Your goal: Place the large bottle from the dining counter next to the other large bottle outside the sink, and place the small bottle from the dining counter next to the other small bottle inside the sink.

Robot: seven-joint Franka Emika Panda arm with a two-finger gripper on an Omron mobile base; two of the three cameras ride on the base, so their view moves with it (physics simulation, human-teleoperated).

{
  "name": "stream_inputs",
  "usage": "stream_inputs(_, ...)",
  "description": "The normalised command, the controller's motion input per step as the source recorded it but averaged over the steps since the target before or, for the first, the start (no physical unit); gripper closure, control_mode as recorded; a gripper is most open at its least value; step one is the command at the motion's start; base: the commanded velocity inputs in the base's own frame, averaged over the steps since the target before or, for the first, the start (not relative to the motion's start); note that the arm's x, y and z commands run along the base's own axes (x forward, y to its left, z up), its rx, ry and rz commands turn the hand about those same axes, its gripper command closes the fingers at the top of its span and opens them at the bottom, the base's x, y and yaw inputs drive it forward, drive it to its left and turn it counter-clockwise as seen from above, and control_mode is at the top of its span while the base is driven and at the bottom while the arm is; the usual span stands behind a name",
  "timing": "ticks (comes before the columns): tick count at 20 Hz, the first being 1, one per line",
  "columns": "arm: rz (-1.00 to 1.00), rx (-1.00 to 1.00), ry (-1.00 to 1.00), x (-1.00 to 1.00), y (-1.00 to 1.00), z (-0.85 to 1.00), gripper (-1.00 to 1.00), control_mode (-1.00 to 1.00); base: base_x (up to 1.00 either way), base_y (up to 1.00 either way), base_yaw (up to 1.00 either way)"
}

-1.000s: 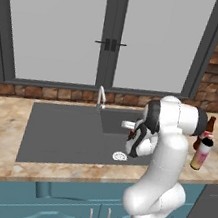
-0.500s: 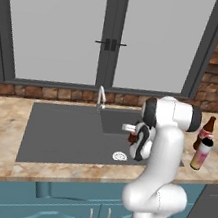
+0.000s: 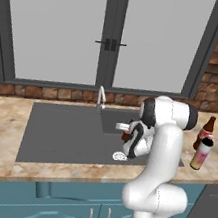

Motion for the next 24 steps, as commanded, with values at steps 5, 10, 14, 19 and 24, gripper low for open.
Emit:
stream_inputs(5,0.00,-0.03,0.00,0.16,0.48,-0.46,1.00,-1.00,0.00,0.00,0.00)
stream_inputs(10,0.00,-0.03,0.00,0.14,0.28,-0.44,1.00,-1.00,0.00,0.00,0.00)
stream_inputs(14,0.00,-0.07,0.00,0.08,0.06,-0.47,1.00,-1.00,0.00,0.00,0.00)
stream_inputs(19,0.00,-0.06,-0.01,0.11,0.00,-0.42,-1.00,-1.00,0.00,0.00,0.00)
stream_inputs(24,0.00,-0.01,-0.04,0.06,0.00,-0.26,-1.00,-1.00,0.00,0.00,0.00)
